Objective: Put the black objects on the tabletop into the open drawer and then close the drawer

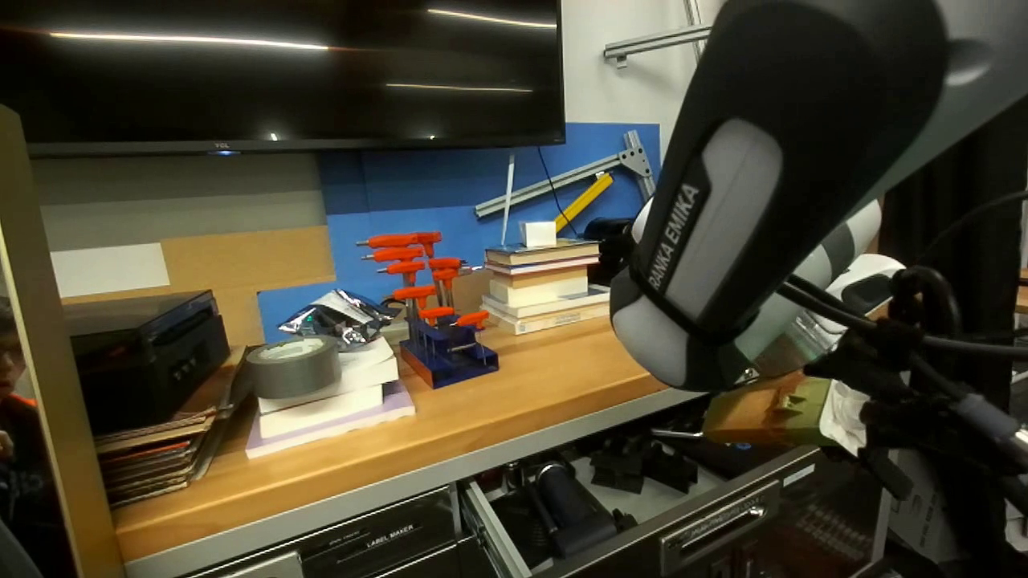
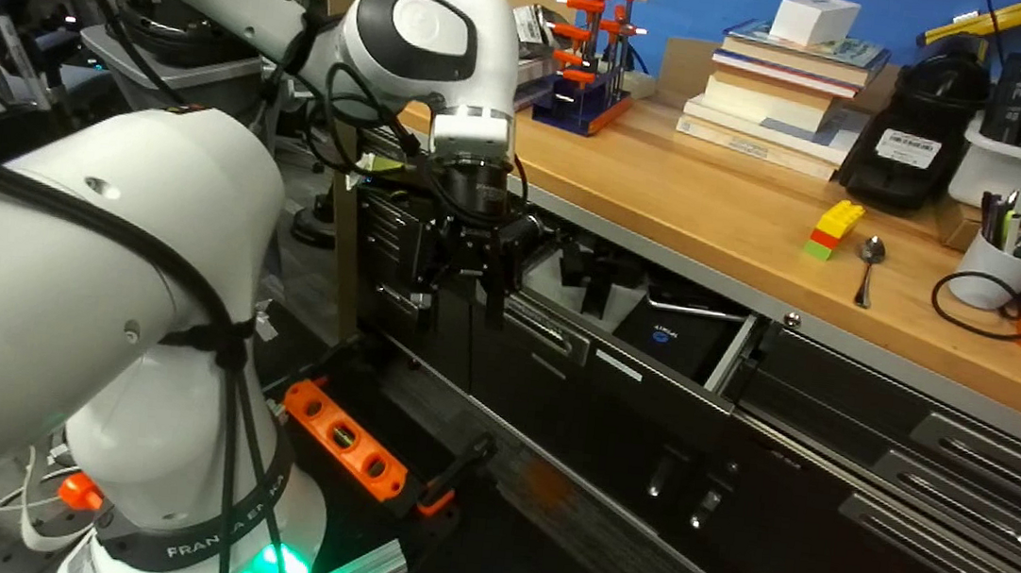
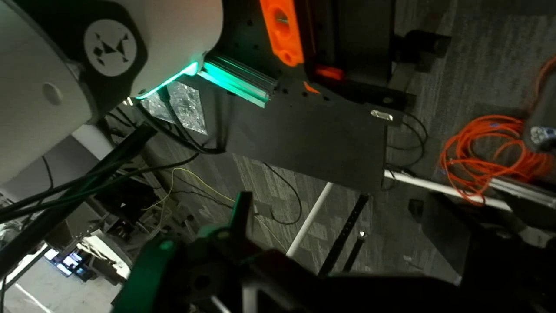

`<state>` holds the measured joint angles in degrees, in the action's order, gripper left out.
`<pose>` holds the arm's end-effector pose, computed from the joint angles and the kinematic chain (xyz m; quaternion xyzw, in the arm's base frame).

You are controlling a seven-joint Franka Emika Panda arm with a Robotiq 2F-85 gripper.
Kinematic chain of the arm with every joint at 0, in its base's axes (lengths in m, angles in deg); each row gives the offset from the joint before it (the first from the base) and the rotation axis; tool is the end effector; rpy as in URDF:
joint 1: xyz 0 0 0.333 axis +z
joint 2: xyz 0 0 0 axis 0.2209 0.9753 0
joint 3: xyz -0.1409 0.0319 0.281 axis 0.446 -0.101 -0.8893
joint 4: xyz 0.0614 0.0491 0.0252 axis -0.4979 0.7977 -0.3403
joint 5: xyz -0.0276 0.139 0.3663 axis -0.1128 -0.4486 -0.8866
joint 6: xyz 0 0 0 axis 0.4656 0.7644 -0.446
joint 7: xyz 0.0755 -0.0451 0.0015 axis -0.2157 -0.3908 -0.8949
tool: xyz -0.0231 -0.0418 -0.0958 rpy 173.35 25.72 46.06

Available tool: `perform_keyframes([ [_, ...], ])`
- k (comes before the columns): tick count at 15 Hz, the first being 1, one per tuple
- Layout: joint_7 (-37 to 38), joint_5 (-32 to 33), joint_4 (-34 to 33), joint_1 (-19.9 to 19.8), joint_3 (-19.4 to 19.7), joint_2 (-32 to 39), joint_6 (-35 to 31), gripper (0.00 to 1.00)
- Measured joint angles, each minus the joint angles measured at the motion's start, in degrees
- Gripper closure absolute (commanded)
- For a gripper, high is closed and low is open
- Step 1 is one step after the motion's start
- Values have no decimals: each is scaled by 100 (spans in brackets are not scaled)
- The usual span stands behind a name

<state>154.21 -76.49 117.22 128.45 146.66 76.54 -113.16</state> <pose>0.3170 0.0248 0.2601 0.6517 -0.6600 -0.0062 0.3737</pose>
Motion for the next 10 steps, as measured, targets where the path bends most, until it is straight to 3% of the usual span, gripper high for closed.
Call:
perform_keyframes([
  [6, -1028, -950, 90, -353, -506, -641, -184, 0],
  [10, -1468, -1735, 90, -822, -1091, -1222, -624, 0],
])
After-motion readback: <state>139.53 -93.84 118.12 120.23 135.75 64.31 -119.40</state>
